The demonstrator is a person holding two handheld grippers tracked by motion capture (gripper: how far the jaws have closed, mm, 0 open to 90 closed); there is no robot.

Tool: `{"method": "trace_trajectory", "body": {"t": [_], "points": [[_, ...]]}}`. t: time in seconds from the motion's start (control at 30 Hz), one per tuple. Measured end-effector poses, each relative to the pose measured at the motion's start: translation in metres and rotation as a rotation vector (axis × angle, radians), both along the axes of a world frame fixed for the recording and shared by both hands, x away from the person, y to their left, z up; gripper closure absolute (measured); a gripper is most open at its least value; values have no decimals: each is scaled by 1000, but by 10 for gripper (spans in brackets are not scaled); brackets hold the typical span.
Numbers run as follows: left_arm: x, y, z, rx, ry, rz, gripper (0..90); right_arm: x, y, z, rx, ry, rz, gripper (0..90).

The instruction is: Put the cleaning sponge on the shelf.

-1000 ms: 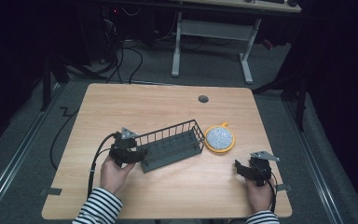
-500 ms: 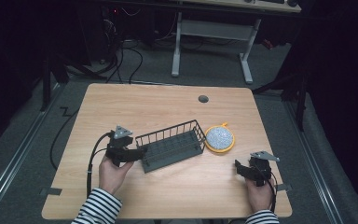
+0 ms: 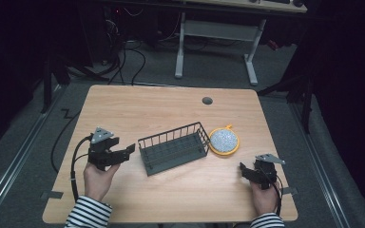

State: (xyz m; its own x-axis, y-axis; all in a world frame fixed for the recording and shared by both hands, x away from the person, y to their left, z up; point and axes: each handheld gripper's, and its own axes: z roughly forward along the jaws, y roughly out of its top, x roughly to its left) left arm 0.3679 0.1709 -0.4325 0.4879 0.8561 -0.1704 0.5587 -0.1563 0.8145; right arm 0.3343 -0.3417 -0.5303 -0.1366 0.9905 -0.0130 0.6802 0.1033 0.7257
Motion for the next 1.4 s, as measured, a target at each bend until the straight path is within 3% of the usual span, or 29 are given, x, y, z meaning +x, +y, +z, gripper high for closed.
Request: {"method": "trace_trajectory", "body": {"t": [0.3,0.47,0.63,0.7,0.83,1.07,1.23,1.33,1.4], "points": [[-2,26,-20,-14,13,50,315,0,0,0,1,-1,-4,333],[1,38,-43,3,57,106,314,0,-1,0,3,0,-3,333],[4,39,-56,18,76,129,313,0,-1,0,5,-2,-4,335],[6,38,-65,43,84,139,313,0,-1,0,5,0,-7,338],[9,37,-76,63,101,161,313,-3,-3,1,2,1,8,427],[19,33,-91,151,111,184,312,-3,-7,2,23,2,34,421],[23,32,-98,165,117,196,312,-2,-9,3,54,16,38,413],[22,33,-100,159,102,201,325,2,-10,7,76,40,41,453],[20,33,-102,158,83,202,332,2,-9,9,87,29,50,474]]}}
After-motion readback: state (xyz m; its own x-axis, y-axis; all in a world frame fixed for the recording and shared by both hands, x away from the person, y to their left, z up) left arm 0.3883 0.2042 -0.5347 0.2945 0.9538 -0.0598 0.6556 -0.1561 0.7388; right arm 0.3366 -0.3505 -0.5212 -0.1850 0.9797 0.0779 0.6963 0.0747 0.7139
